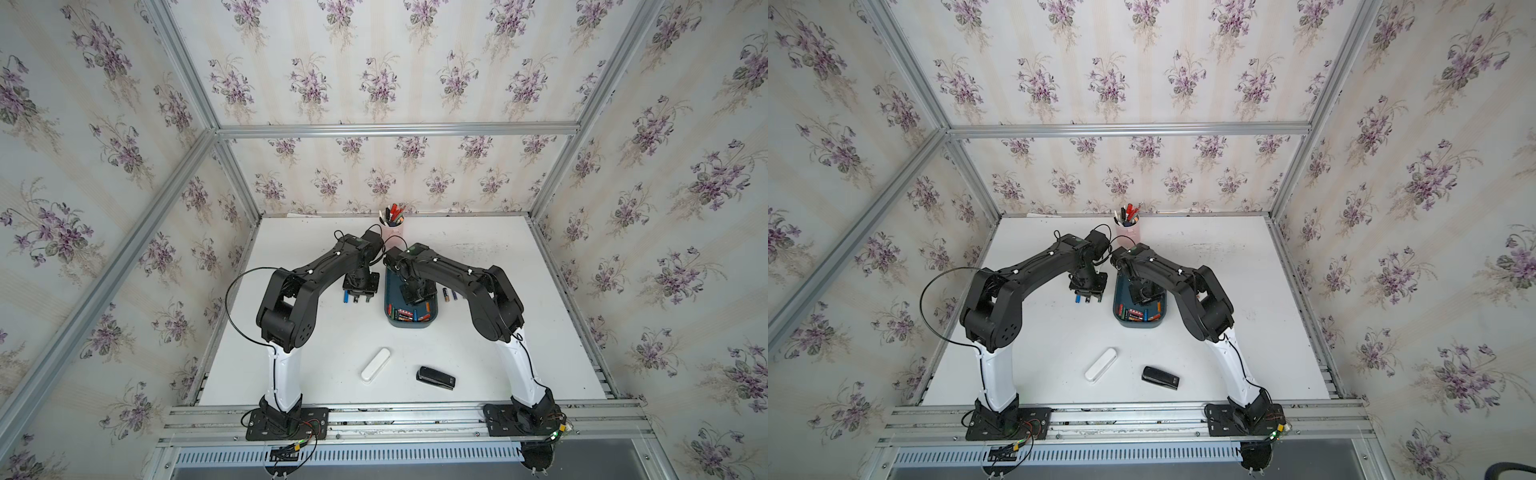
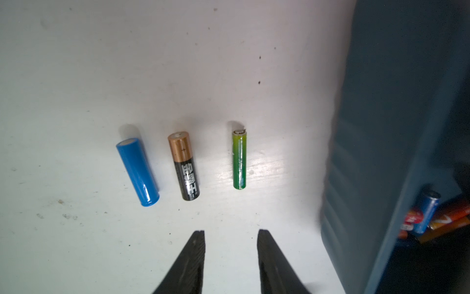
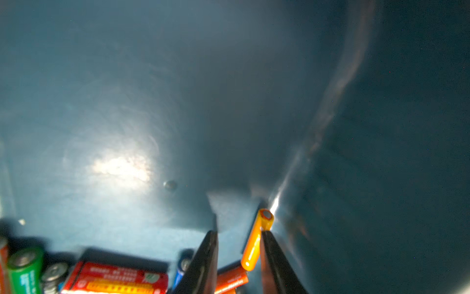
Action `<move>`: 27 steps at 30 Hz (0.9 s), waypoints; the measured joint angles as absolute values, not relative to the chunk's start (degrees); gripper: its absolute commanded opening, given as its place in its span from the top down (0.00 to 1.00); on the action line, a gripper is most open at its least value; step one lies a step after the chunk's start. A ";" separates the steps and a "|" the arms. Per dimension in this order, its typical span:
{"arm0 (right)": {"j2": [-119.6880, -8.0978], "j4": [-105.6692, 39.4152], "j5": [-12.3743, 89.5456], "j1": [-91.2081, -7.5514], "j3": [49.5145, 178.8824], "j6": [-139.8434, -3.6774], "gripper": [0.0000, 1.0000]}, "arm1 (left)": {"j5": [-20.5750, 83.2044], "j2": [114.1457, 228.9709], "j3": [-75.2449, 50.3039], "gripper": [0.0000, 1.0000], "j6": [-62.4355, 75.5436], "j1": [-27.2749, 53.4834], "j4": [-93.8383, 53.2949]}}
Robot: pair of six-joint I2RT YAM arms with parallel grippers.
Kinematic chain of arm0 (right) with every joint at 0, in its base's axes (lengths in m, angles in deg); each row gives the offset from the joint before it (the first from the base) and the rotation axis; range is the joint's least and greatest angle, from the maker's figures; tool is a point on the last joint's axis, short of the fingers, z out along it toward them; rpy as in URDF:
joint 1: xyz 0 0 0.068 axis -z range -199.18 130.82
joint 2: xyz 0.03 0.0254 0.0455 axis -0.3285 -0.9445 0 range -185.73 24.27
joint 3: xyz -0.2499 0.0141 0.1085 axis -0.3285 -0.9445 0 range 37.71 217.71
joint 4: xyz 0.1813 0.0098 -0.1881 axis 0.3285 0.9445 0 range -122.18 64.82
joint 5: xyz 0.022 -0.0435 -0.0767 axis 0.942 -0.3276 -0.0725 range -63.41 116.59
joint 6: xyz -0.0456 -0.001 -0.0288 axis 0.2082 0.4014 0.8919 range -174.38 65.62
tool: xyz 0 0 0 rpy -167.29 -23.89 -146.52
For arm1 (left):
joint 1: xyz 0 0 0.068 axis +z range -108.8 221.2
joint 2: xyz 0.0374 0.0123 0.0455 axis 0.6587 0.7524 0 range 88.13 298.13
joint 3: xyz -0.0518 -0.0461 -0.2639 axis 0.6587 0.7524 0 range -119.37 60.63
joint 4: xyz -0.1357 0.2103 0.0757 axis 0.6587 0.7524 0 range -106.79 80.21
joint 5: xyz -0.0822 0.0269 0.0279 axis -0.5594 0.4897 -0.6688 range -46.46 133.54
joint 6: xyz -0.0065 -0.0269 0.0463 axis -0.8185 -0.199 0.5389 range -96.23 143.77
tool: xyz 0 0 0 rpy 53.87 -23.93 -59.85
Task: Take the batteries out of the storage box
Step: Pick up the battery from the storage box.
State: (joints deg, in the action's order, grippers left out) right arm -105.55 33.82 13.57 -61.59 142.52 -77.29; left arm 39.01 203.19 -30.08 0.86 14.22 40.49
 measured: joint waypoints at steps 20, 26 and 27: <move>-104.26 32.25 14.97 -60.98 138.98 -78.36 0.68 | 40.01 202.15 -30.15 0.60 0.88 14.20 41.38; -102.07 28.88 21.09 -60.56 136.80 -76.88 0.74 | 40.28 201.80 -30.15 0.60 0.88 14.20 41.56; -101.83 28.42 21.72 -60.48 136.77 -76.88 0.74 | 40.36 201.71 -30.15 0.60 0.88 14.20 41.60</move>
